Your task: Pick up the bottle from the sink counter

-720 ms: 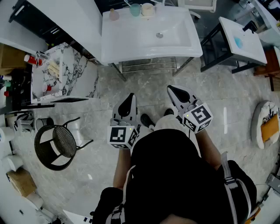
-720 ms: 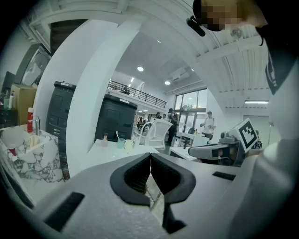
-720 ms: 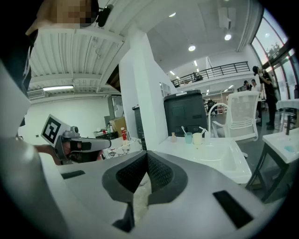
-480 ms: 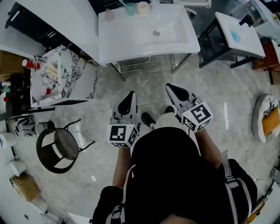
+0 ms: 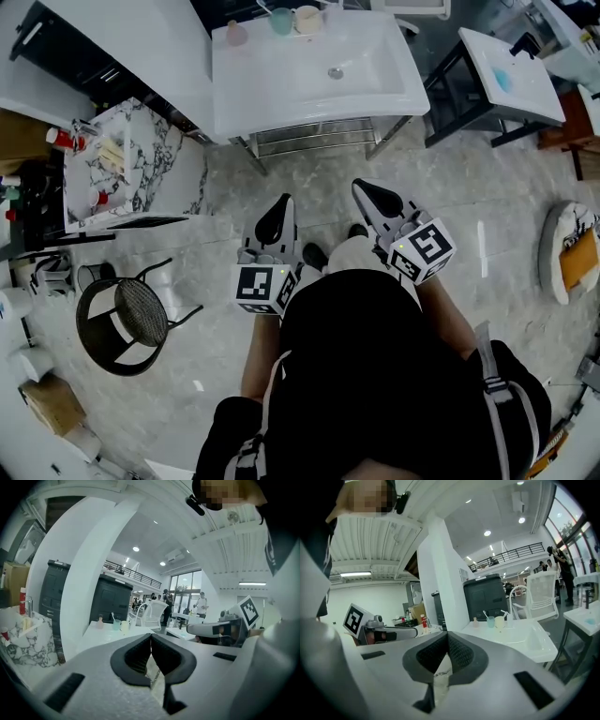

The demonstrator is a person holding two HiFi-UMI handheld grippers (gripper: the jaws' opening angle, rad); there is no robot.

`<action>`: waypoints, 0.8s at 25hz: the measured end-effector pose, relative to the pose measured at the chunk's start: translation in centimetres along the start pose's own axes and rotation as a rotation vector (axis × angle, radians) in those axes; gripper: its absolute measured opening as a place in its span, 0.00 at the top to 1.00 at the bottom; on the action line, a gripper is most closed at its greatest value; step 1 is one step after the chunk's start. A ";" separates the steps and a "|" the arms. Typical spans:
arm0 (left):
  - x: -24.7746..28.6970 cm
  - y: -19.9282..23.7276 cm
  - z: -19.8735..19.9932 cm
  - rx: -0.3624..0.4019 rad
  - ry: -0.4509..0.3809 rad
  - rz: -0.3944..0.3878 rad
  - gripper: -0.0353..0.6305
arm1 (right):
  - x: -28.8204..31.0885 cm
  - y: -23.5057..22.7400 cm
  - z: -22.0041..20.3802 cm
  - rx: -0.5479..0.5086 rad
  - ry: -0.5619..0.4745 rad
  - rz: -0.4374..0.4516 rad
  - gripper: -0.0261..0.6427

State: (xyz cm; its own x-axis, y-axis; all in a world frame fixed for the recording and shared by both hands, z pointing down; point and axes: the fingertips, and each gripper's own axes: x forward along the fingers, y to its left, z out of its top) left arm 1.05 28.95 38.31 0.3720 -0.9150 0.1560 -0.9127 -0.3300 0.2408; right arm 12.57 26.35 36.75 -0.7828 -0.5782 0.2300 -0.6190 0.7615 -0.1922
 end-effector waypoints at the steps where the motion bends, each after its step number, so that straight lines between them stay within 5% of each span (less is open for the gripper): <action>1: 0.1 0.1 0.0 -0.003 0.001 0.000 0.92 | 0.2 0.0 0.1 0.010 -0.003 0.008 0.96; 20: 10.0 4.5 2.6 -0.013 0.031 0.070 0.92 | 9.3 -7.0 4.4 0.015 -0.034 0.163 0.96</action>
State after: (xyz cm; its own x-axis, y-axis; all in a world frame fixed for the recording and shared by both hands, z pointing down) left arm 0.23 17.70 38.48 0.3130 -0.9279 0.2026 -0.9345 -0.2627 0.2404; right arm 9.36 14.35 36.05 -0.8747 -0.4568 0.1620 -0.4839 0.8420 -0.2385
